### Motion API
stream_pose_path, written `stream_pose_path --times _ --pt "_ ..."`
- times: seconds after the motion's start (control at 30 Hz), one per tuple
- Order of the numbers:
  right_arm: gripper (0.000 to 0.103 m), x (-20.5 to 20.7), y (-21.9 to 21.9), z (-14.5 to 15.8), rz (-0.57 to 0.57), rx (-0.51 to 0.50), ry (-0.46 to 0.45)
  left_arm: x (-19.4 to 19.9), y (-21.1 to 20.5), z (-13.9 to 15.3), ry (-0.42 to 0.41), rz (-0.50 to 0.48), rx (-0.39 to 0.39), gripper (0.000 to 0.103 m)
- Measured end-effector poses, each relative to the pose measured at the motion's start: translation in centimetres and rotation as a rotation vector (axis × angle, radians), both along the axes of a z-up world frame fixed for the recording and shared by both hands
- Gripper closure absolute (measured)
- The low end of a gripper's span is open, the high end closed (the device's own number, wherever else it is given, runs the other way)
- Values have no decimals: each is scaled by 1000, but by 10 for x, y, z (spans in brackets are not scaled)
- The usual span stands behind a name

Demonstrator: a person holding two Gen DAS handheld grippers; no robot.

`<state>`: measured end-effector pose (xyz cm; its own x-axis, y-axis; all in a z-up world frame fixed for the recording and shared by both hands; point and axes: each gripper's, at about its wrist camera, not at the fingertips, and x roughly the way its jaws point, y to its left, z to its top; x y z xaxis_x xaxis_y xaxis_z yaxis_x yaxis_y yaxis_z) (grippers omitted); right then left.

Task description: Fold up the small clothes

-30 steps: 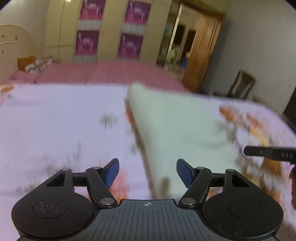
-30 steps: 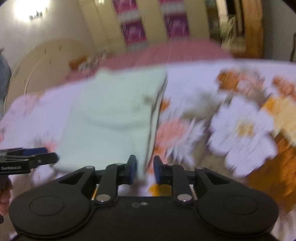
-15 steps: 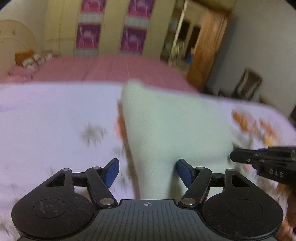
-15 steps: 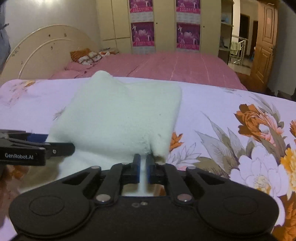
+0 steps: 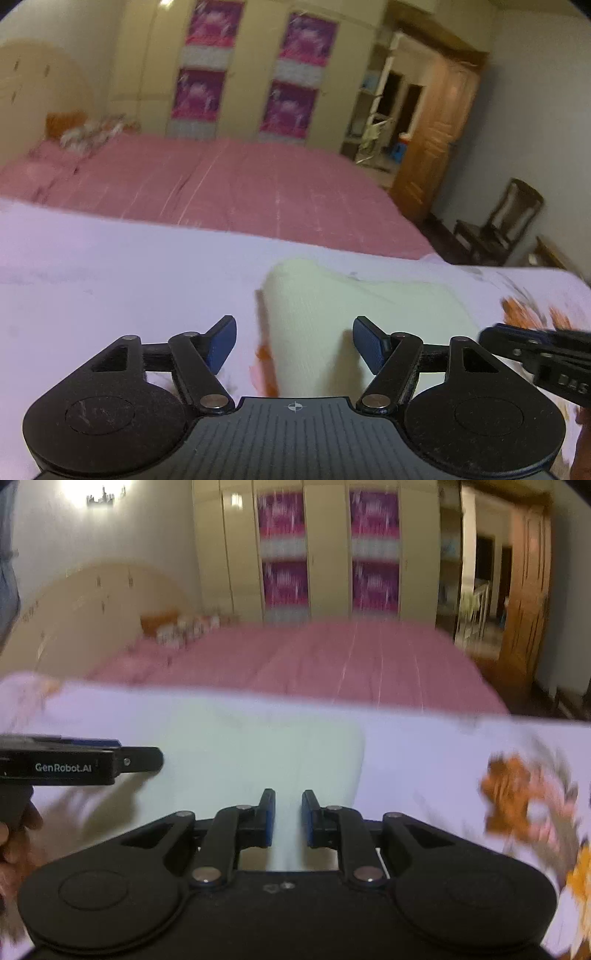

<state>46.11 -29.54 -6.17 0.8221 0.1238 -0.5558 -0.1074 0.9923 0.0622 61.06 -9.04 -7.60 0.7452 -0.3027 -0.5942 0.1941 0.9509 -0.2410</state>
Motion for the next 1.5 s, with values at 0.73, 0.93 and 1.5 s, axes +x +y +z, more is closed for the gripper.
stream_pose_path --times 0.73,0.93,1.5 --pt "38 6 -12 -2 -45 59 58 -8 -1 12 10 -25 144 6" --pt "40 -15 -25 11 -55 114 25 -29 -3 18 15 -62 142 6" --pt "42 -7 -102 -17 -50 550 249 -35 33 -5 282 -157 -198 29"
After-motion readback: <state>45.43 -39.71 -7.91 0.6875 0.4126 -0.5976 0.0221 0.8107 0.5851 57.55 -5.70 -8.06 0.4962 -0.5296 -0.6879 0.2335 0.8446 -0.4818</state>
